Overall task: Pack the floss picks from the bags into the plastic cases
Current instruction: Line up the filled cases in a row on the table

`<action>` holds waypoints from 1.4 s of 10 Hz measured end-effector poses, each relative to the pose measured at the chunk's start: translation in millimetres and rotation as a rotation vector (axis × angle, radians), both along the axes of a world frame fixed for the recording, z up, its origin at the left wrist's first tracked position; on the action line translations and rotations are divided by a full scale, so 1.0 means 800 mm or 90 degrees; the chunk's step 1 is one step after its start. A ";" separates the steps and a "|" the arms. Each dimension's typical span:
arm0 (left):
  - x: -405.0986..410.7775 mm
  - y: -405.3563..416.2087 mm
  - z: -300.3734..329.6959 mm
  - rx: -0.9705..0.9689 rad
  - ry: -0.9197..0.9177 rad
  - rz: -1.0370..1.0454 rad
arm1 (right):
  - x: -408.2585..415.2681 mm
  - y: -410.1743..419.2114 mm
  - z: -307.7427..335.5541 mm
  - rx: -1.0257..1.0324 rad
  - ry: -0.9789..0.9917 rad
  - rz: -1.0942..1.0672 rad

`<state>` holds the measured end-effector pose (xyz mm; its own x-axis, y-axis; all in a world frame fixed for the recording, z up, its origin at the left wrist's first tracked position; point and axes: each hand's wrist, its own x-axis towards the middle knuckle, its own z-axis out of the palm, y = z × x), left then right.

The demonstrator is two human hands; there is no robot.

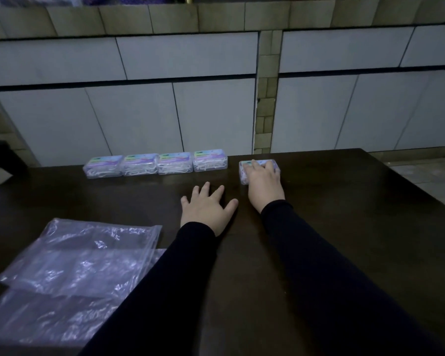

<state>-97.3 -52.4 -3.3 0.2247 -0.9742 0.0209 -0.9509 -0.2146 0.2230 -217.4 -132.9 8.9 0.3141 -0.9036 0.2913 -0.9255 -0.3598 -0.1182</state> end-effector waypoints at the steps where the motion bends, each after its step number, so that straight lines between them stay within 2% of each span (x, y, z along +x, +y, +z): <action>1: 0.000 0.000 -0.001 -0.005 0.007 -0.002 | 0.009 -0.018 -0.001 -0.002 -0.013 -0.001; 6: 0.000 -0.004 -0.005 -0.018 0.022 0.006 | 0.049 -0.085 -0.005 -0.030 -0.029 0.037; 11: 0.002 -0.005 -0.006 -0.028 0.034 0.002 | 0.055 -0.087 -0.007 -0.035 -0.015 0.046; 12: 0.001 -0.005 -0.006 -0.035 0.035 0.004 | 0.056 -0.075 -0.006 -0.040 -0.045 0.070; 13: -0.002 -0.001 -0.004 -0.082 0.033 0.011 | 0.056 -0.050 -0.004 -0.064 -0.152 0.138; 14: -0.004 0.008 -0.004 -0.233 0.056 -0.001 | 0.059 -0.018 -0.001 -0.080 -0.222 0.199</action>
<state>-100.4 -46.1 -6.1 0.2396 -0.9061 0.3488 -0.9249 -0.1037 0.3658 -170.2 -147.3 8.0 0.4293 -0.7326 0.5282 -0.6842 -0.6455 -0.3393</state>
